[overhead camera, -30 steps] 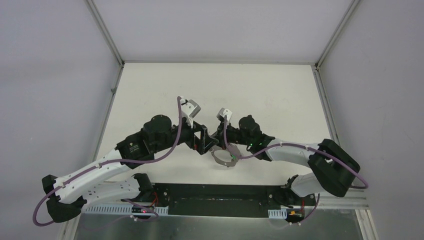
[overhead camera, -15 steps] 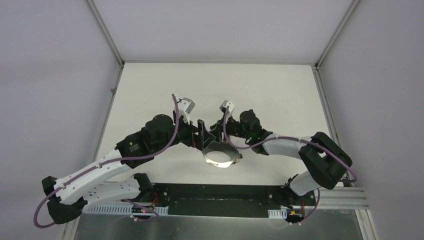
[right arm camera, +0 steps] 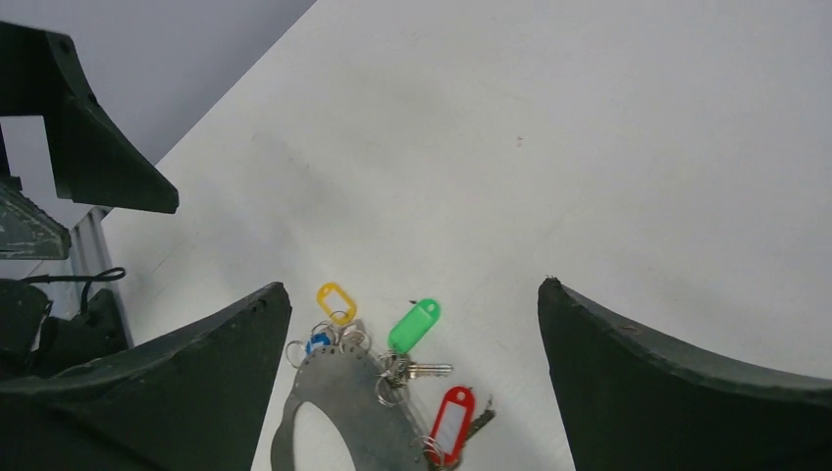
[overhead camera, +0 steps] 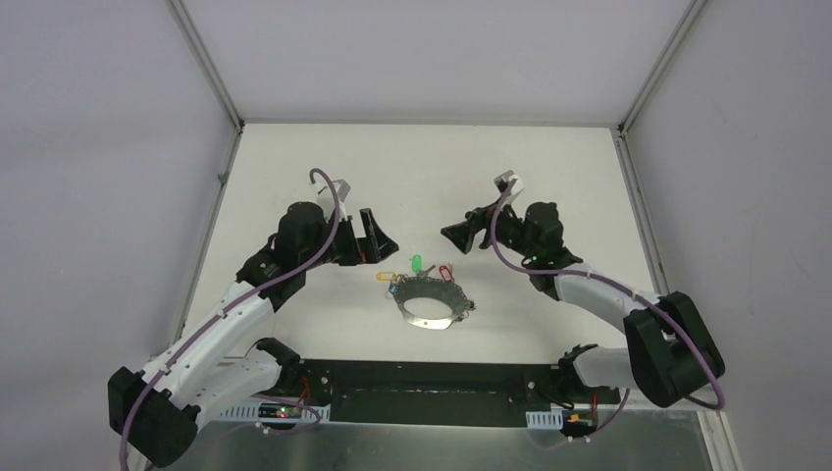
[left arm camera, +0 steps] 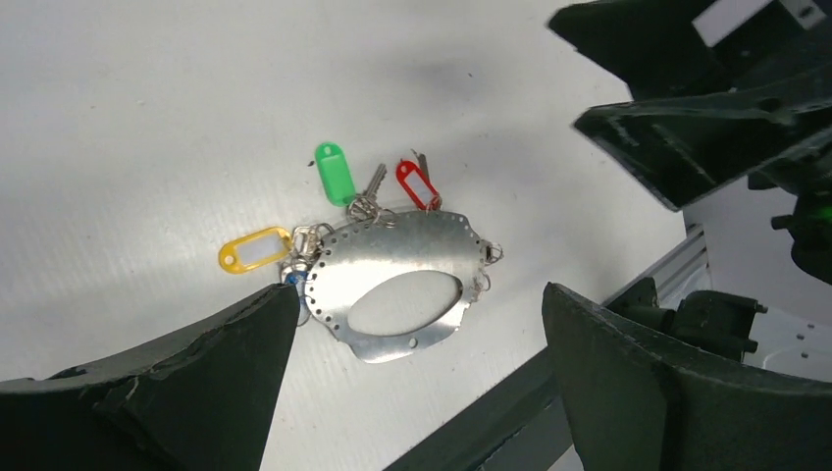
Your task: Put the keys on the keyring
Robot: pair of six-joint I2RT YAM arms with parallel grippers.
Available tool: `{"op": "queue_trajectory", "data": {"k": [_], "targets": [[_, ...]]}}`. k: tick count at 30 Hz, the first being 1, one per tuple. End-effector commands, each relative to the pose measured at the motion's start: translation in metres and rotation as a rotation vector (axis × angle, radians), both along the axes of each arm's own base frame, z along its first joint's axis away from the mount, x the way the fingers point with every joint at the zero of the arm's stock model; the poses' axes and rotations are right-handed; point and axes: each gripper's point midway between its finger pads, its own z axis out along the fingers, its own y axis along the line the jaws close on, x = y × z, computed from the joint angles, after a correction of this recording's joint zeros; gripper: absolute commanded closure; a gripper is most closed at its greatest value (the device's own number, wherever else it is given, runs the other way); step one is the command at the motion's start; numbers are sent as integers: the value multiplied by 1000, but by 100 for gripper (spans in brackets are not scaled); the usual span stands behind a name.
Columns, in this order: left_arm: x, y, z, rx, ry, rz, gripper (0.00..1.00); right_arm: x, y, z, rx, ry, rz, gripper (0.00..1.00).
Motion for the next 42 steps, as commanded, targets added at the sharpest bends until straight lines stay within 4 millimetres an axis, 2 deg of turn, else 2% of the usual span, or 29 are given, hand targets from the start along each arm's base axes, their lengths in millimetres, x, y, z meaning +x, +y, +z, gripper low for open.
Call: {"op": "queue_trajectory", "data": {"k": [1, 7, 10, 13, 15, 17, 25, 32, 37, 42], "targets": [[9, 11, 10, -127, -15, 7, 1, 9, -38, 11, 12, 10, -117, 1], [24, 59, -10, -97, -59, 136, 1, 20, -104, 9, -19, 30, -321, 0], [28, 83, -11, -20, -155, 206, 1, 19, -139, 8, -17, 39, -443, 0], [30, 100, -8, 78, -263, 245, 1, 17, -170, 6, -68, 6, -562, 1], [32, 109, -7, 137, -317, 264, 1, 11, -173, -1, -82, 39, -568, 1], [35, 114, -9, 184, -354, 273, 1, 17, -198, -11, -192, 18, -675, 1], [54, 134, -28, 324, -370, 338, 1, 17, -220, -30, -329, -18, -737, 1], [79, 158, -38, 437, -467, 450, 1, 18, -240, -59, -366, -2, -847, 1], [98, 164, -71, 548, -492, 437, 1, 24, -247, -76, -386, 7, -891, 1], [117, 164, -98, 545, -516, 428, 1, 41, -253, -77, -419, -31, -911, 0]]}}
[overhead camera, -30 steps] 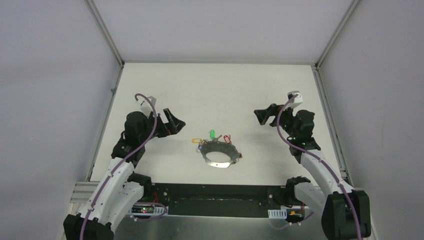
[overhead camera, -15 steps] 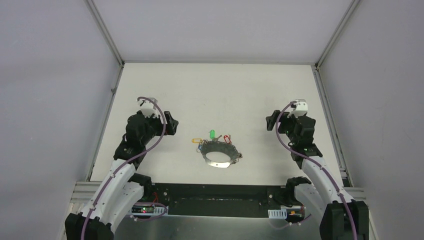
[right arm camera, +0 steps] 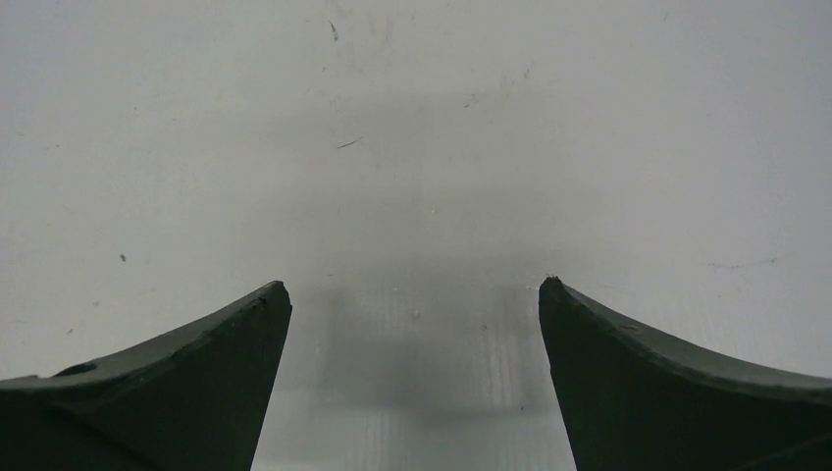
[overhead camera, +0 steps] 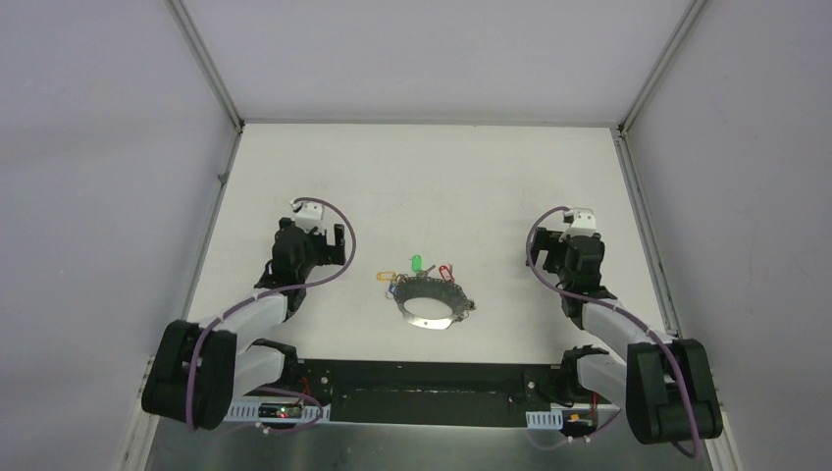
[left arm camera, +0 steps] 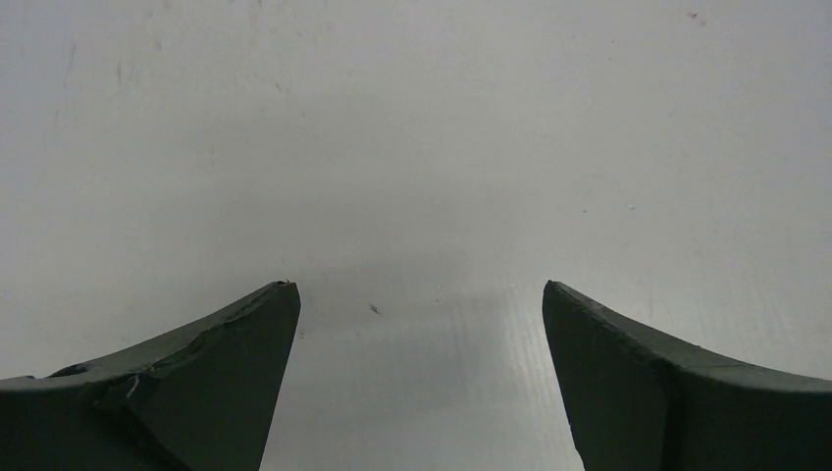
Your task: Put the keys on the keyring
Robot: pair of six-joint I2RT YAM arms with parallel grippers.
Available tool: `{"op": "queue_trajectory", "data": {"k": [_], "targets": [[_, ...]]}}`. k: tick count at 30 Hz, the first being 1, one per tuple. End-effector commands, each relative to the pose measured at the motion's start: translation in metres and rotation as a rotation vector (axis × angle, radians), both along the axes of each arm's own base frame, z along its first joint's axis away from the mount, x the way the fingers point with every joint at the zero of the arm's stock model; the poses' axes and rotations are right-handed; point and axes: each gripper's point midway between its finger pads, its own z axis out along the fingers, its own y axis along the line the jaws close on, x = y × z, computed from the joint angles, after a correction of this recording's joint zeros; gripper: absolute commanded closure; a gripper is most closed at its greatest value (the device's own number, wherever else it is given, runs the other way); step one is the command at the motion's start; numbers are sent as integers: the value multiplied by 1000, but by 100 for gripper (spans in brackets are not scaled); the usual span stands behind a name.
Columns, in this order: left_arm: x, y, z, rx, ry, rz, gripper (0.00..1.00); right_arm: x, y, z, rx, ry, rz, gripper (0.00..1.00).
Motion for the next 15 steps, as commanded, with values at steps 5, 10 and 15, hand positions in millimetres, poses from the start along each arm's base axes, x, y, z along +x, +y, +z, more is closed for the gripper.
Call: {"op": "queue_trajectory", "data": {"k": [5, 10, 15], "targets": [[47, 1, 1, 27, -29, -28, 2, 49, -16, 33, -61, -194, -70, 0], [49, 1, -2, 24, -16, -34, 2, 67, -20, 31, -101, -224, -61, 1], [47, 1, -1, 41, -20, -49, 4, 76, -15, 4, -95, -194, -10, 1]]}}
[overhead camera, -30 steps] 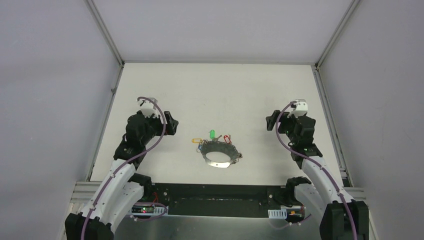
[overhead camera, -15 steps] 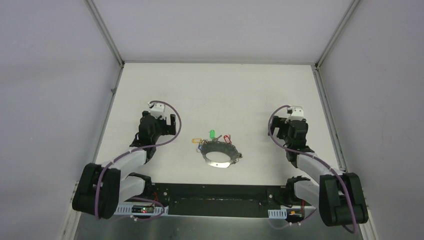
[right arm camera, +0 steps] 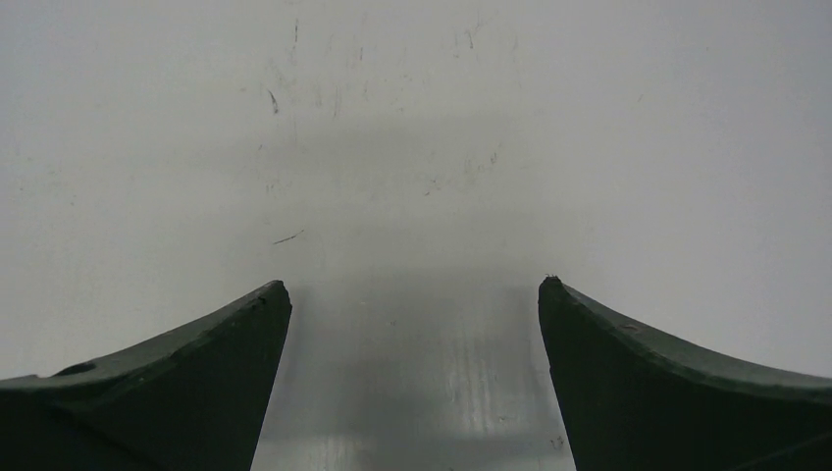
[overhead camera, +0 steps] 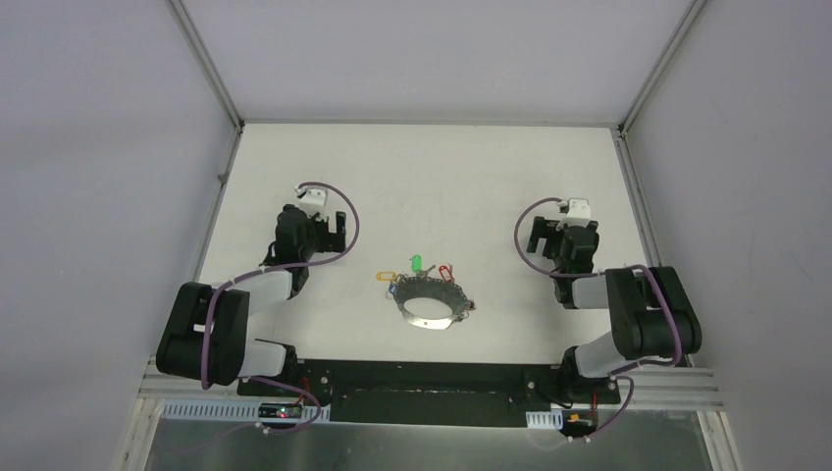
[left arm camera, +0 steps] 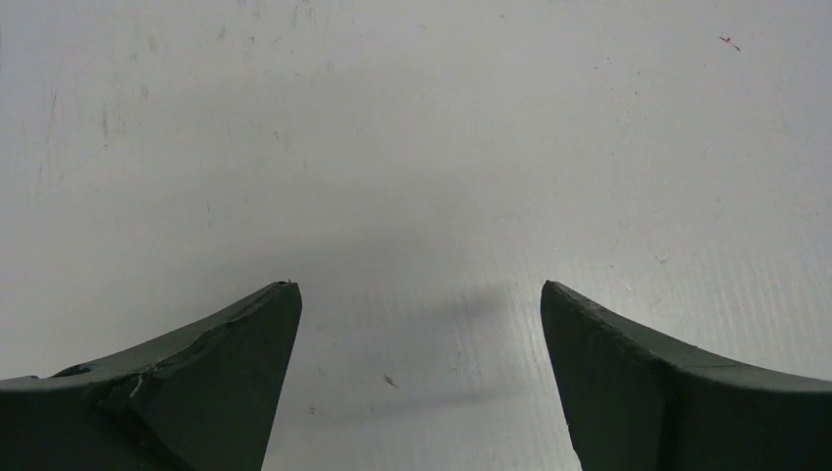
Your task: Put the keys on the keyring
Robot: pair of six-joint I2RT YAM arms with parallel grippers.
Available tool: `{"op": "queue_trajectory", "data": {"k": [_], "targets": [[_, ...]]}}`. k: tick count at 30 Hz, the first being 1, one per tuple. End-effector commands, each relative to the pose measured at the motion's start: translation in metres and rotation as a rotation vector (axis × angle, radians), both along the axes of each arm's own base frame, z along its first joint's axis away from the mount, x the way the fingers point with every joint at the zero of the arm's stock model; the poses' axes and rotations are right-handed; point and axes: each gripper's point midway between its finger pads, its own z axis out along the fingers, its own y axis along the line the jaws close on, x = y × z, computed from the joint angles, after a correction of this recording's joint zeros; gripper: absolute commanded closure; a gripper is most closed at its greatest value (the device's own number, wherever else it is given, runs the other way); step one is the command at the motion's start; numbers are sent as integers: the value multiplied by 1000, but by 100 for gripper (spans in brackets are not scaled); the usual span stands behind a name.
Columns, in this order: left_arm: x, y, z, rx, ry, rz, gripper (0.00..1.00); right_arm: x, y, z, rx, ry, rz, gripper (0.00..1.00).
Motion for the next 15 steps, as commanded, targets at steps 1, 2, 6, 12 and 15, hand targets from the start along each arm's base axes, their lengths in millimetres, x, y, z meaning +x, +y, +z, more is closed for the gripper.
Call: {"op": "queue_trajectory", "data": {"k": [1, 2, 6, 12, 15], "targets": [[7, -2, 21, 22, -74, -38, 4, 25, 2, 20, -9, -110, 40, 0], [6, -2, 23, 43, -88, -54, 6, 24, 2, 19, -6, -99, 38, 0], [5, 6, 35, 104, -166, -41, 1, 25, -3, 19, -6, -103, 5, 1], [13, 8, 19, 138, -196, -44, 1, 26, -8, 18, 0, -95, -28, 1], [13, 13, 17, 120, -206, -6, 1, 26, -9, 18, 0, -94, -30, 1]]}}
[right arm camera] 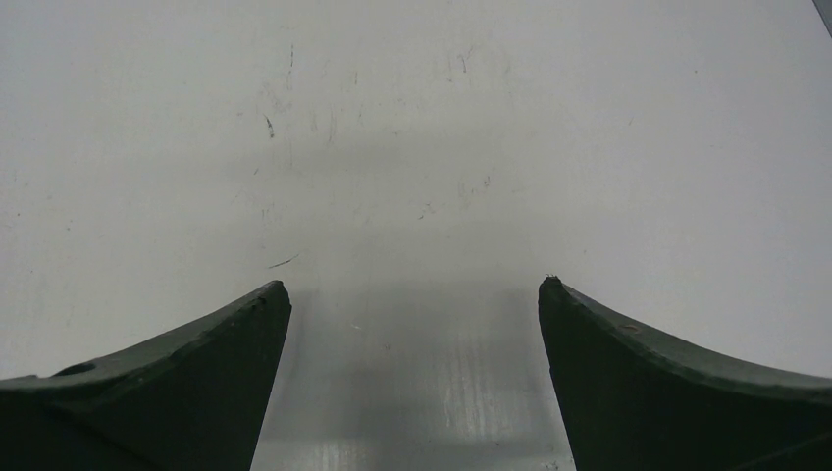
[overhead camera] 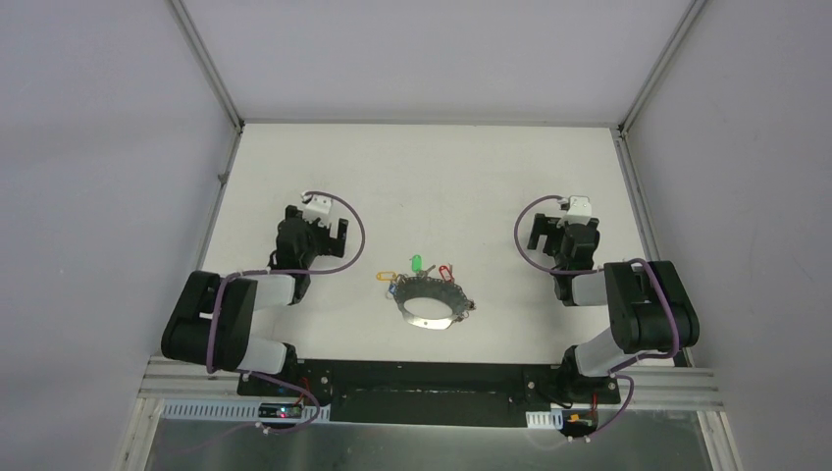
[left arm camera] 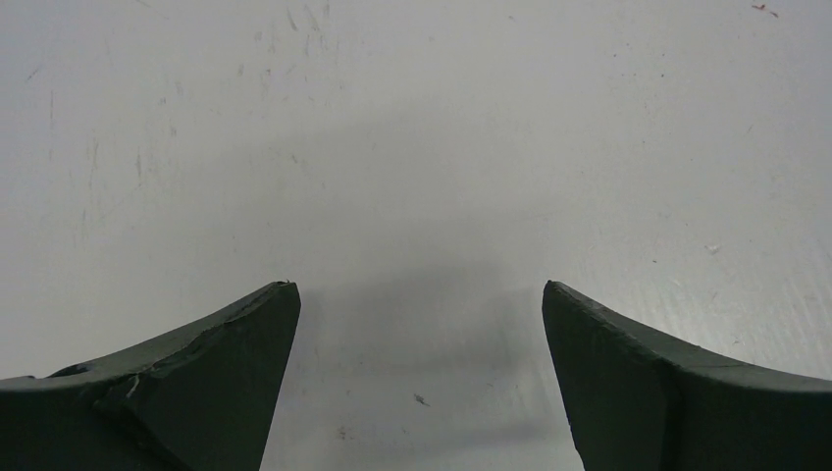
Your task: Put the keys on the keyring
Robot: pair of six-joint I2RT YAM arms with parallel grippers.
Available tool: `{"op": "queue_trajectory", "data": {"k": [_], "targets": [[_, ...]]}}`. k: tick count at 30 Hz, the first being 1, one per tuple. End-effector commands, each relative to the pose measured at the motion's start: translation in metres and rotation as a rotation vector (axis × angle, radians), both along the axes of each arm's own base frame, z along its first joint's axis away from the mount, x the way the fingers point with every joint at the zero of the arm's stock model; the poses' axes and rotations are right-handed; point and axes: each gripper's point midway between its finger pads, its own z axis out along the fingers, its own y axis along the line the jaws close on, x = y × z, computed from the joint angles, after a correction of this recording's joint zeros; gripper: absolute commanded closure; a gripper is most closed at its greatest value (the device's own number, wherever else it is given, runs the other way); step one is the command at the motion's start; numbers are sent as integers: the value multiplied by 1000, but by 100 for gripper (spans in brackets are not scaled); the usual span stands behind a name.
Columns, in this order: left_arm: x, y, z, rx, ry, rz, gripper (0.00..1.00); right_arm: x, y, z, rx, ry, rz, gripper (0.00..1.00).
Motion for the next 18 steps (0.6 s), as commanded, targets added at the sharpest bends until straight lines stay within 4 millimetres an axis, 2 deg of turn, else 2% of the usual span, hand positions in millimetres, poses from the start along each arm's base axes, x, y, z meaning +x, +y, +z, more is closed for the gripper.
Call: {"op": "queue_trajectory", "data": {"k": [1, 3, 4, 11, 18], "targets": [[8, 9, 19, -11, -133, 36, 1, 15, -4, 23, 5, -83, -24, 0], [7, 11, 16, -4, -186, 33, 1, 15, -4, 22, 4, -82, -25, 1], [5, 12, 8, -6, -155, 38, 1, 15, -5, 22, 4, -82, -26, 0], [15, 24, 8, -18, -112, 119, 1, 15, -5, 22, 5, -82, -26, 1], [16, 24, 6, -24, -94, 117, 1, 15, -5, 21, 9, -75, -21, 1]]}}
